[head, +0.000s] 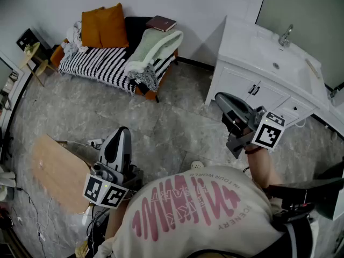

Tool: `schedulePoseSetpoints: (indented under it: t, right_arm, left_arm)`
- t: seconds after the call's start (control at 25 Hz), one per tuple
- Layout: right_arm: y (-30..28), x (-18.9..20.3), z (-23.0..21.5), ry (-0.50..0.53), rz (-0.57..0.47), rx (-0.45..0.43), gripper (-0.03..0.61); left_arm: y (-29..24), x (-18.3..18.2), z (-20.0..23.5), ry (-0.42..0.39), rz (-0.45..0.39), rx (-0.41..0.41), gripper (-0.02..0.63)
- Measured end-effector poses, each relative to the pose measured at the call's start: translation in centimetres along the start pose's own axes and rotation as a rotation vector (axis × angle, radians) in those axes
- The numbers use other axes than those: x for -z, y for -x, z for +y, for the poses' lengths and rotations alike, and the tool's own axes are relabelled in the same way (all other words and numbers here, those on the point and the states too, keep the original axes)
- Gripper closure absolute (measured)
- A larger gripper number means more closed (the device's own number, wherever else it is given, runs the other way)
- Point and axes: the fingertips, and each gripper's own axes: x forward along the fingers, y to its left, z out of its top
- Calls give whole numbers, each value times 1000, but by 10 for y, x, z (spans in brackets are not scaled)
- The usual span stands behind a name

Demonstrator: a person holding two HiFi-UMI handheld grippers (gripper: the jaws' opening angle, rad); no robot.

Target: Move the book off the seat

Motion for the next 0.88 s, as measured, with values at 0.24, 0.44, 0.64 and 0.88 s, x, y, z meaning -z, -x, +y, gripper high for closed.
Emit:
schedulePoseSetpoints:
  t: [0.24, 0.44, 0.64, 0.88]
  right_arm:
    - [2, 3, -9, -8, -1, 5, 569]
    - [3, 1, -18, -16, -12, -3, 568]
    - [0, -19, -40, -20, -33, -33, 568]
    - [-2, -50, -73, -21, -37, -75, 568]
  left_arm:
    - [-1, 6, 2, 2, 1, -10, 606]
    - [-6, 11, 4, 0, -3, -19, 606]
    - [-33, 13, 5, -5, -5, -31, 606]
    - [-79, 14, 1, -35, -28, -30, 606]
